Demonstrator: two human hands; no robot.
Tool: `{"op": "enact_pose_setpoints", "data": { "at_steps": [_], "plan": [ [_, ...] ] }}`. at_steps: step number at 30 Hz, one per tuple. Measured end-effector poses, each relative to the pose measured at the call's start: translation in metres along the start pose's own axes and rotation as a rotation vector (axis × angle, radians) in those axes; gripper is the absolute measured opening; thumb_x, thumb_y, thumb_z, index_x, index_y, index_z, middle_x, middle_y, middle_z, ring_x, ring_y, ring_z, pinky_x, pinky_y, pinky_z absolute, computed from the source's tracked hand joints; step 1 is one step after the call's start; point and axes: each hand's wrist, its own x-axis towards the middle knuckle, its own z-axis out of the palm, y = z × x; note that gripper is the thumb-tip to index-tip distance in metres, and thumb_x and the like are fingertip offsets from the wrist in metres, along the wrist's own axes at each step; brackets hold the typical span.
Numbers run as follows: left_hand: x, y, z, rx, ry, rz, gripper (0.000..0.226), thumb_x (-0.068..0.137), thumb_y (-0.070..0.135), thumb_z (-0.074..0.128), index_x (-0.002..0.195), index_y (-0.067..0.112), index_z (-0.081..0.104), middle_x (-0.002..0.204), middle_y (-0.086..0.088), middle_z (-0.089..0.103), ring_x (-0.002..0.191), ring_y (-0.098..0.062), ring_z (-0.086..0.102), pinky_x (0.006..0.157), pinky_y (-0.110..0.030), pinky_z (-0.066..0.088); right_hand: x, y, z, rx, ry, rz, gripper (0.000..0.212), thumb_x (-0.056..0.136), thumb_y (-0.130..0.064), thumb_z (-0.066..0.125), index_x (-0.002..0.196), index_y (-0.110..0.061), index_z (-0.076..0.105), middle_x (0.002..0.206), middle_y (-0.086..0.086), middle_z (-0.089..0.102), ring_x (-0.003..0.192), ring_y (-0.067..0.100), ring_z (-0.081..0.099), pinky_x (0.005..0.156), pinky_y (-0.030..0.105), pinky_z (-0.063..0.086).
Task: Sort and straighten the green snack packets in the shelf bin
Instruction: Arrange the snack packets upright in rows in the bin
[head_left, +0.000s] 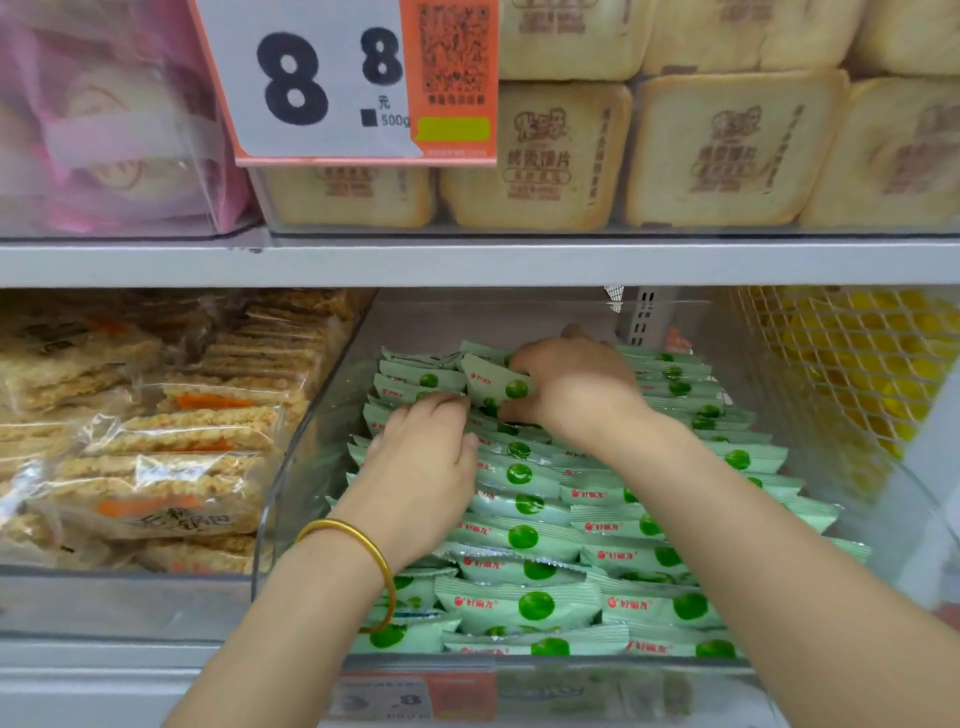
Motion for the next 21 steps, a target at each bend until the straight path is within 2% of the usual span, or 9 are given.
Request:
{"op": "enact_pose_setpoints", "data": {
  "at_steps": [5,8,10,15,19,21],
  "plan": [
    [0.008,-0.001,-0.002,-0.046,0.101,0.014,0.038,0.096,0.006,0.037,0.133,0.005,0.044,0.144,-0.008,0.038,0.133,-0.024,0.033,0.107,-0.026,0.021,0.000,-0.001,0.006,-0.034,-0.019,-0.021,0.026,0.088,-0.042,0.060,0.098,-0.018,0.063,0.118,0.008,0.052,0.117,0.029,0.044,0.094,0.033,0.037],
    [0.010,0.000,-0.002,-0.027,0.112,0.026,0.043,0.095,0.007,0.038,0.138,0.010,0.040,0.151,-0.001,0.029,0.139,-0.019,0.024,0.113,-0.037,0.024,0.001,-0.001,0.008,-0.048,-0.040,-0.037,0.027,0.090,-0.041,0.058,0.105,-0.020,0.065,0.120,0.009,0.049,0.114,0.031,0.046,0.095,0.032,0.037],
    [0.010,0.001,-0.002,0.001,0.089,0.013,0.046,0.097,0.011,0.037,0.143,0.017,0.034,0.155,0.006,0.019,0.142,-0.014,0.016,0.115,-0.041,0.020,-0.001,0.003,0.004,-0.054,-0.026,-0.045,0.031,0.088,-0.045,0.058,0.109,-0.022,0.064,0.116,0.008,0.049,0.114,0.029,0.045,0.094,0.033,0.036],
    [0.016,0.002,-0.002,0.010,0.001,0.069,0.052,0.100,0.022,0.033,0.150,0.023,0.017,0.158,0.011,0.001,0.144,-0.005,-0.001,0.117,-0.037,0.004,-0.005,0.010,0.008,0.042,0.025,-0.025,0.030,0.085,-0.045,0.062,0.112,-0.031,0.062,0.114,0.005,0.049,0.115,0.027,0.044,0.097,0.033,0.032],
    [0.019,0.001,0.000,0.102,-0.103,0.129,0.054,0.101,0.030,0.030,0.151,0.024,0.010,0.159,0.010,-0.004,0.145,-0.005,-0.005,0.119,-0.036,0.003,-0.004,0.010,0.009,0.039,0.012,-0.061,0.026,0.090,-0.037,0.060,0.114,-0.028,0.060,0.117,0.003,0.053,0.117,0.022,0.042,0.101,0.033,0.028],
    [0.018,0.001,-0.001,0.113,-0.126,0.123,0.054,0.101,0.031,0.030,0.151,0.023,0.009,0.159,0.011,-0.003,0.145,-0.006,-0.001,0.119,-0.038,0.005,-0.004,0.012,0.009,0.058,0.027,-0.058,0.028,0.088,-0.040,0.061,0.114,-0.029,0.060,0.115,0.001,0.054,0.118,0.022,0.040,0.102,0.034,0.027]
  ]
}}
